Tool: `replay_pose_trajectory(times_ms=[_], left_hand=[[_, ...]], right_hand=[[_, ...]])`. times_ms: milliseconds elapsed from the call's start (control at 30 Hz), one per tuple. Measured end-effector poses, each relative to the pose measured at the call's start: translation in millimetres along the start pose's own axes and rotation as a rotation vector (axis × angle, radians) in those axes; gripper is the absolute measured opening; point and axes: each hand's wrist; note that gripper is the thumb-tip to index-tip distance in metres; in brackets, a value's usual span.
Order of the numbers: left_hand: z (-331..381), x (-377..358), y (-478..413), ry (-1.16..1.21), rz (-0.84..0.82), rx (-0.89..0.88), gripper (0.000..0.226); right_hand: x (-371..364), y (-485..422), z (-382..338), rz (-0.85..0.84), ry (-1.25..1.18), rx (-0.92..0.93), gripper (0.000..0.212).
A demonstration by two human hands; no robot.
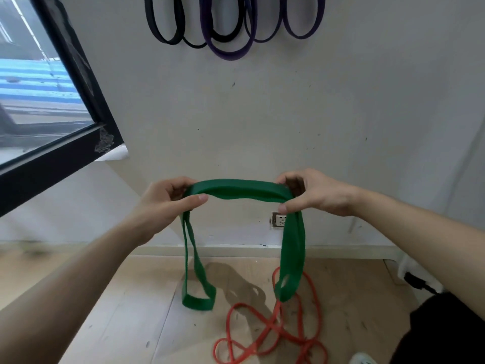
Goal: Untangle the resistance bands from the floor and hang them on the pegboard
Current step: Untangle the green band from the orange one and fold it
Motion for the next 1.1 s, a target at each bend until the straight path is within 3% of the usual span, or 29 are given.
replay_pose_trajectory(times_ms=[100,267,400,667,833,1100], left_hand=[[-8,7,1,-0.043,-0.005,0.015,0.034],[-20,8,-2,-0.128,-0.099,0.071,0.027],[-22,-4,-5,-0.161,-0.179,0.120,0.038],[-3,-44,-13,0.020,-0.229,0.098,0.024],[5,-61,-16,0.033,-0.254,0.093,0.040],[23,-80,-17,0.258,-0.084,0.007,0.033]], right_hand=[[0,1,-9,0.037,-0.009,0.050,0.039],[-8,-1,-20,0.166,-0.029,0.166,0.029],[-12,-7,-25,0.244,-0.104,0.201,0.031],[-21,-11,-36,0.252,-0.162,0.274,0.030],[-19,-9,-43,0.251,-0.236,0.325,0.030],[-16,-4,-41,0.198,-0.192,0.313,0.033]])
Point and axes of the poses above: each hand's wrist, its own y-axis away from the middle knuckle, its own x-axis out of the back of the hand, z = x × y, and after that the axes turned 4 degrees about -y, right-handed
